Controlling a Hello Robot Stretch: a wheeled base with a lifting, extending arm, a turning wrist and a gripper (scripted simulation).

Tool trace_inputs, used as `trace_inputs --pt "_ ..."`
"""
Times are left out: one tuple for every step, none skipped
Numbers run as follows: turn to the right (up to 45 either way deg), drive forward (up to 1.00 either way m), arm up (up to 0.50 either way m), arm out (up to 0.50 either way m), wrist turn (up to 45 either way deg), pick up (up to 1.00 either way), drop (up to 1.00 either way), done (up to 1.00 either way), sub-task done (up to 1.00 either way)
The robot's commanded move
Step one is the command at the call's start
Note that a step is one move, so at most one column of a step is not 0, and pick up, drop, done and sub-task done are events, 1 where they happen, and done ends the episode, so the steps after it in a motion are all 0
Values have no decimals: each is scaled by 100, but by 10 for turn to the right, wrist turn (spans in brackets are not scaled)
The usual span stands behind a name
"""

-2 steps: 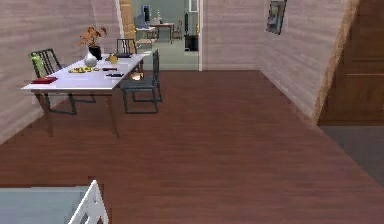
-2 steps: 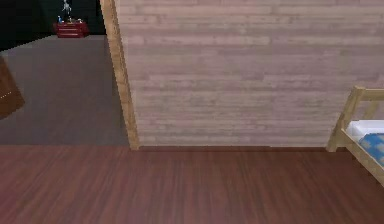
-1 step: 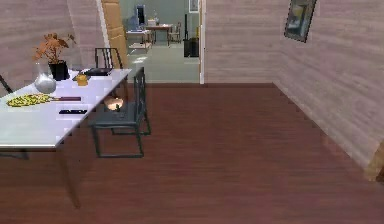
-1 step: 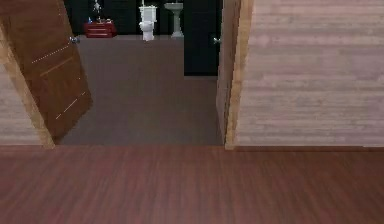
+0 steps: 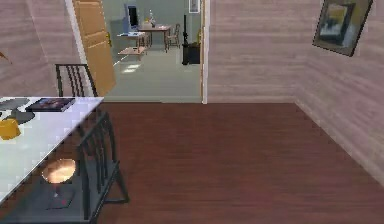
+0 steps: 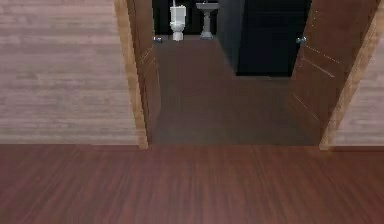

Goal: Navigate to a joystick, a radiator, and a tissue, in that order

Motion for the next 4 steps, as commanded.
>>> trace_inputs --pt "0 100 0 0 0 0 0 0 0" --pt "60 0 0 0 0 0 0 0 0" --pt "0 35 0 0 0 0 0 0 0" --pt "-240 0 0 0 0 0 0 0 0"
